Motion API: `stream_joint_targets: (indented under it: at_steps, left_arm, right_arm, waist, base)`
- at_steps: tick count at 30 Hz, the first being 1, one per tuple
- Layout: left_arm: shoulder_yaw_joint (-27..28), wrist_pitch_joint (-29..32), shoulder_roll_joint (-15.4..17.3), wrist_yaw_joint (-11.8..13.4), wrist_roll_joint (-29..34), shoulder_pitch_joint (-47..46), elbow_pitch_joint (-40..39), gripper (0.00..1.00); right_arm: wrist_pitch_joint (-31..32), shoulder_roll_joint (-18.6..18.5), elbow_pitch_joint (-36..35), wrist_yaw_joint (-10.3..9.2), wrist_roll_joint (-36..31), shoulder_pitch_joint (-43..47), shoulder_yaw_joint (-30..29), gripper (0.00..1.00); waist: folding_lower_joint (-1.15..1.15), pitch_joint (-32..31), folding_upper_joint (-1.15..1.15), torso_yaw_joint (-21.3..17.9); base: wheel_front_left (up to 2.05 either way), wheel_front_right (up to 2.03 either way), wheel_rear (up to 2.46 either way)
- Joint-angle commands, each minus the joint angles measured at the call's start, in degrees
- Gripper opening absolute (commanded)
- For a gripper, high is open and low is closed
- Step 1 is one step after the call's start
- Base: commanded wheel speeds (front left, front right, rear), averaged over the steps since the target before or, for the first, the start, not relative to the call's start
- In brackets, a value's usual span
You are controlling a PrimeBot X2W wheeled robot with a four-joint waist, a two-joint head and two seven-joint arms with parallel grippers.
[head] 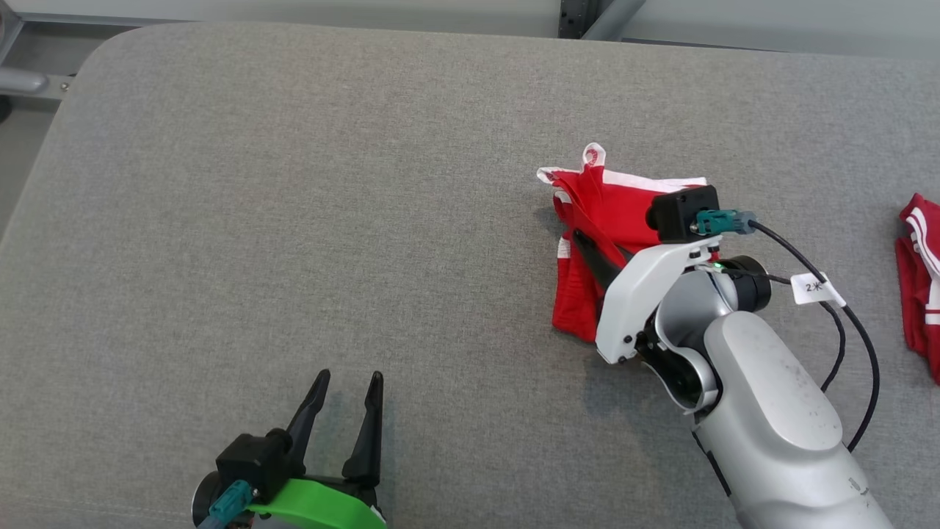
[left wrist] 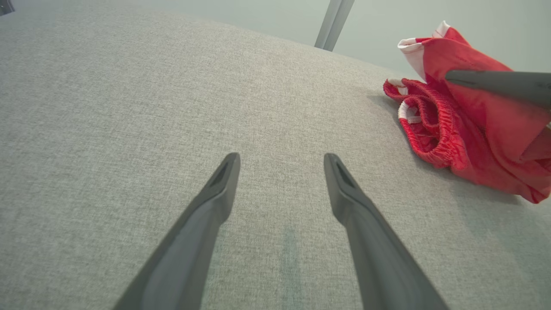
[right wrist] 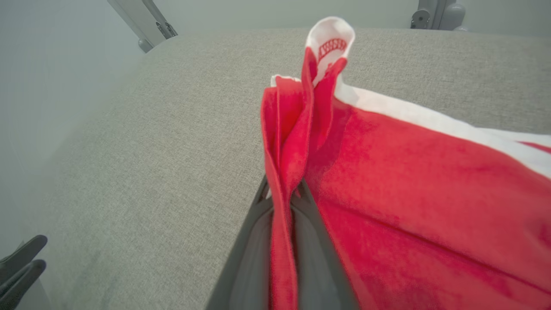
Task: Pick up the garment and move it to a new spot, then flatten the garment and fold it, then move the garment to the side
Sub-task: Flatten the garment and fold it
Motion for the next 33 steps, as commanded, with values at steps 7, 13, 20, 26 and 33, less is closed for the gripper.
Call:
stream_joint_targets:
  at_steps: [7,13,20,26,33]
  left_arm:
    - [-0.26,-0.43,-0.44,-0.4,-0.17,-0.86,1.43,1.0]
    - [0.12,-0.48,-0.14,-0.26,-0.31,0.34,2.17,1.0]
    - [1.58,-0.4,-0.19,0.88,-0.98,3.04,1.57,1.0]
    - [3.02,-0.42,-0.22,1.4,-0.07,5.63,-0.12,1.0]
    - [5.49,-0.42,-1.32,0.92,2.56,7.9,-3.32,1.0]
  right_arm:
    - [-2.8,0.08,4.94,0.01,2.21,-2.25,3.38,0.45]
    - [-8.89,0.09,4.58,0.01,4.79,-1.39,5.63,1.0]
    - [-16.94,-0.71,-3.71,0.01,-1.41,6.15,-0.15,1.0]
    - [-23.21,-4.58,-9.95,0.01,-7.51,16.21,-8.54,1.0]
    - [-31.47,-6.38,-10.47,0.0,-13.83,26.24,-14.7,1.0]
  waist:
    - [0.0,-0.83,0.0,0.52]
    - [0.0,-2.27,0.0,0.01]
    - [0.0,-5.52,0.0,-1.26]
    - [0.0,-7.83,0.0,-2.54]
    - [0.0,-9.81,0.0,-3.31]
  base:
    - [0.0,0.0,0.0]
    - [0.0,0.0,0.0]
    - [0.0,0.0,0.0]
    - [0.0,0.0,0.0]
    - [0.0,0.0,0.0]
